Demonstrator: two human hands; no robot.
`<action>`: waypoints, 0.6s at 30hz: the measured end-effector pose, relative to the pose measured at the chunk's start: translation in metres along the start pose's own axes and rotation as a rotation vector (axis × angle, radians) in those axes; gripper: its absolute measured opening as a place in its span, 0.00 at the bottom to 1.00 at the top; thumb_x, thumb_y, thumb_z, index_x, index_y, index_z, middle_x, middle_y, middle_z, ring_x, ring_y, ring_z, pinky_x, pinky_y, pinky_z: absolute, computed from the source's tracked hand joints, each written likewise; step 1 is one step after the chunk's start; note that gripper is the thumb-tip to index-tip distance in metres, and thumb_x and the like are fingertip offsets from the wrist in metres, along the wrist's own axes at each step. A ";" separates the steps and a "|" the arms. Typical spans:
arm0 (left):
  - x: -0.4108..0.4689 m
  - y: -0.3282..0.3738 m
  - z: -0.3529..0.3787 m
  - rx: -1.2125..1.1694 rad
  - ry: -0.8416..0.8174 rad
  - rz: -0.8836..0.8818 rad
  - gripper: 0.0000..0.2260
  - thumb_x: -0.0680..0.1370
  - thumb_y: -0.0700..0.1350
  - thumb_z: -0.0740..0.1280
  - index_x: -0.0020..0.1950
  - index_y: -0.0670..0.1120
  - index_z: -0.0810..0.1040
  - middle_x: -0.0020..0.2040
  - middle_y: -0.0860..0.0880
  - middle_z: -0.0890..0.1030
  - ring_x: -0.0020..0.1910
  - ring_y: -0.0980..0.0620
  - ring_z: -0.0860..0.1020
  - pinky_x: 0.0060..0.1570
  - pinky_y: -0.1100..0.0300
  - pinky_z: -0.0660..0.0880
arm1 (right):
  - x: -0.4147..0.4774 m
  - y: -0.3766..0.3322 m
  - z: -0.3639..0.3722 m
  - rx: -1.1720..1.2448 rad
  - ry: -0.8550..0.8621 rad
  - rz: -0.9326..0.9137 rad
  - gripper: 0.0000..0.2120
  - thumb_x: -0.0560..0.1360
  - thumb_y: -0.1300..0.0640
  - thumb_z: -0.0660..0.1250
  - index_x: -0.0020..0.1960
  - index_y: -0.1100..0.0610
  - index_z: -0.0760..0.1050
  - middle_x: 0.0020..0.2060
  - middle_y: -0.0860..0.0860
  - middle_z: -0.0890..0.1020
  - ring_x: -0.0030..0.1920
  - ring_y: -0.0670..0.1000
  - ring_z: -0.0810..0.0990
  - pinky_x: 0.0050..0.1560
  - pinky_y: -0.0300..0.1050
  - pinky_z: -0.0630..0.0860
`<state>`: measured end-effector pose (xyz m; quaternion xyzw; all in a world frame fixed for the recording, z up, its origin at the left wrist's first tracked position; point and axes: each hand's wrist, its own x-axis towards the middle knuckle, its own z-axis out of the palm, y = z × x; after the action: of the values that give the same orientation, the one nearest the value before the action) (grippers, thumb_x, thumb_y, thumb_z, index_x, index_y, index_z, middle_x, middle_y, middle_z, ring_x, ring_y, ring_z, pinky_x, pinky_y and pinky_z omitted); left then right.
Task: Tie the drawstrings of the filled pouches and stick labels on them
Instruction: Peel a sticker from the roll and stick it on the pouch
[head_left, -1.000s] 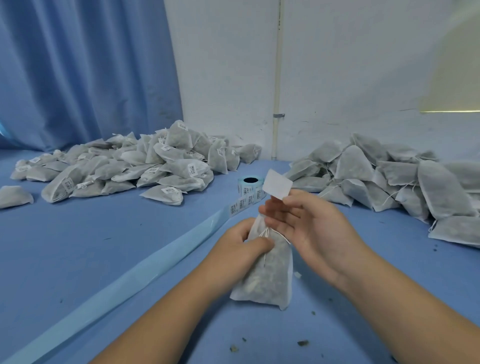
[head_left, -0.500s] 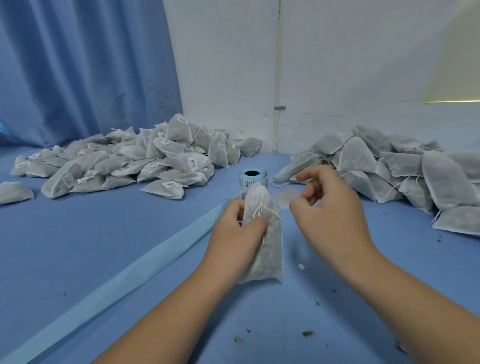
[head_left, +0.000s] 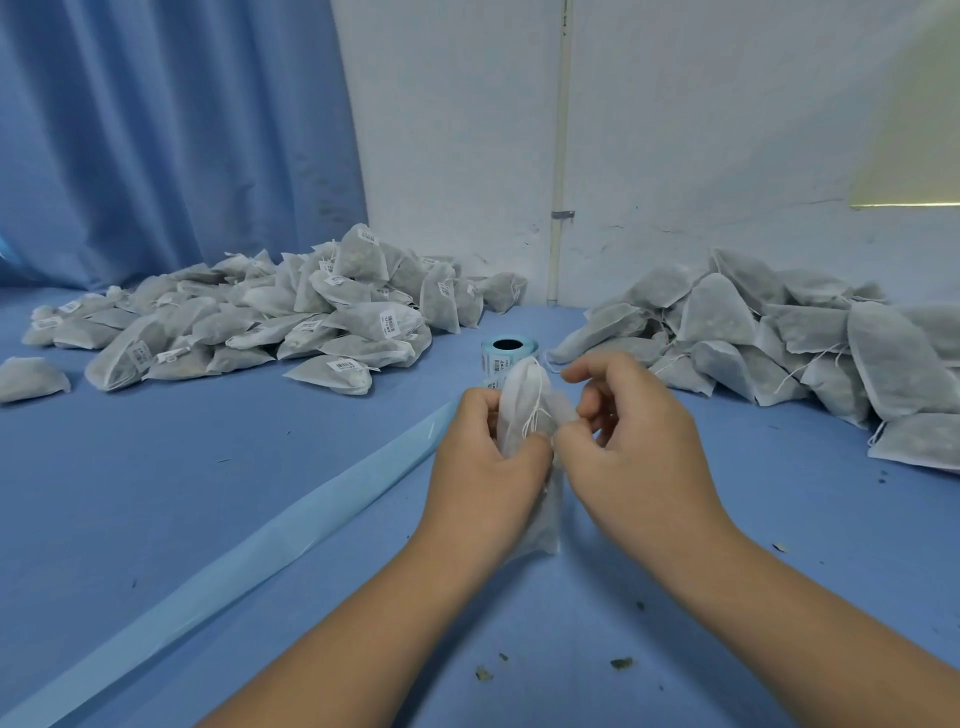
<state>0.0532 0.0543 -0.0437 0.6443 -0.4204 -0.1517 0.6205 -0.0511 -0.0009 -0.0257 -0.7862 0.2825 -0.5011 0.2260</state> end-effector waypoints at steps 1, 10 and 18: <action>0.000 0.000 0.000 -0.001 -0.005 0.009 0.08 0.73 0.44 0.71 0.48 0.51 0.74 0.37 0.59 0.79 0.33 0.63 0.74 0.33 0.68 0.71 | 0.000 0.000 0.001 0.005 -0.019 0.002 0.17 0.68 0.65 0.65 0.50 0.47 0.71 0.37 0.44 0.74 0.40 0.39 0.73 0.40 0.26 0.67; -0.003 0.003 -0.001 0.099 -0.011 0.086 0.07 0.74 0.47 0.71 0.46 0.48 0.73 0.41 0.51 0.79 0.36 0.56 0.73 0.37 0.59 0.70 | 0.001 -0.001 0.002 0.062 -0.123 -0.006 0.19 0.70 0.67 0.68 0.49 0.44 0.72 0.38 0.44 0.78 0.40 0.42 0.75 0.41 0.30 0.70; -0.001 0.004 -0.007 0.062 -0.028 0.043 0.06 0.75 0.42 0.70 0.45 0.52 0.74 0.39 0.54 0.79 0.35 0.61 0.74 0.33 0.70 0.69 | 0.000 -0.002 -0.008 0.143 -0.265 0.016 0.22 0.70 0.66 0.65 0.57 0.44 0.75 0.42 0.39 0.82 0.49 0.41 0.78 0.50 0.35 0.72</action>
<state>0.0563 0.0598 -0.0393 0.6517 -0.4475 -0.1344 0.5975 -0.0581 0.0006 -0.0213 -0.8251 0.2200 -0.4100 0.3206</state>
